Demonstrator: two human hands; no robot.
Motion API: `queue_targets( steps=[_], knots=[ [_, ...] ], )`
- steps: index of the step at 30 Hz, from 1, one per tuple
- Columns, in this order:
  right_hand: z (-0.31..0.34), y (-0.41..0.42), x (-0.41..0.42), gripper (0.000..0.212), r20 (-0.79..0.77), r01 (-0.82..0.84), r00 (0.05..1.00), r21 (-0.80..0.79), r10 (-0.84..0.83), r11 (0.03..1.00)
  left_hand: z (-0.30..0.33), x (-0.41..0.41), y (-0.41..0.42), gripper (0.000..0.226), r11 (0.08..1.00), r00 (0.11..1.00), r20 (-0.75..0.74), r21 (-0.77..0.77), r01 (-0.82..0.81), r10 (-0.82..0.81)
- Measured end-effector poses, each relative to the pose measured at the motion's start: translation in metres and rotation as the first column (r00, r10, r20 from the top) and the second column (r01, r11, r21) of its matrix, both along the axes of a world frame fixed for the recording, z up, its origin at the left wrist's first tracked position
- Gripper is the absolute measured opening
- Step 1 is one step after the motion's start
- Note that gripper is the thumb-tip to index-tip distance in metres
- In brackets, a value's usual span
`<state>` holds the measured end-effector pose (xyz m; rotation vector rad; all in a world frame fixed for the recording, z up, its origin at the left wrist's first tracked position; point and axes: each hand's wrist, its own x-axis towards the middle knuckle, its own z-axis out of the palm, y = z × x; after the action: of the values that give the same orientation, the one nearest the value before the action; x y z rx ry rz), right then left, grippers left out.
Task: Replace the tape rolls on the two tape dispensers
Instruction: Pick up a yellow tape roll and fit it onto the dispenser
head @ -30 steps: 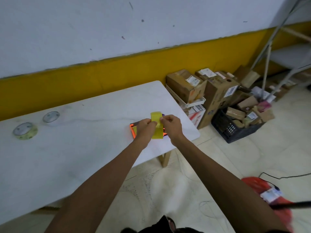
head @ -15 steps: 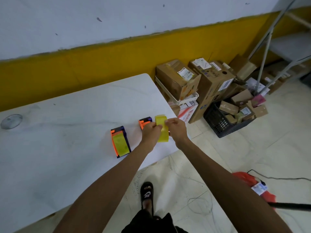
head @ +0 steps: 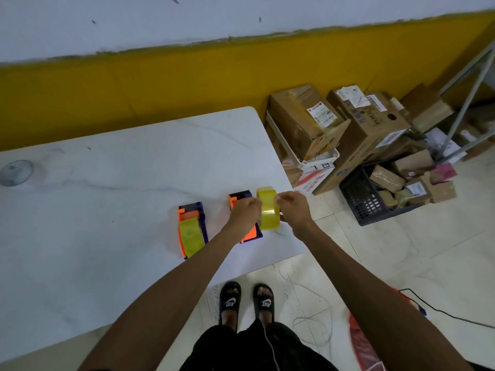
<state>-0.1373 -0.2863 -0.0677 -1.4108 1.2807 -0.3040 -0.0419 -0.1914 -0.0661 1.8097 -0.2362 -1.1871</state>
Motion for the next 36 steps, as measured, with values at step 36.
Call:
queue_targets(
  steps=[36],
  knots=[
    [-0.016,0.005,0.017,0.018,0.027,-0.281,0.96,0.144,0.28,0.949,-0.007,-0.001,0.023,0.01,0.926,0.928,-0.062,0.113,-0.359,0.367]
  ],
)
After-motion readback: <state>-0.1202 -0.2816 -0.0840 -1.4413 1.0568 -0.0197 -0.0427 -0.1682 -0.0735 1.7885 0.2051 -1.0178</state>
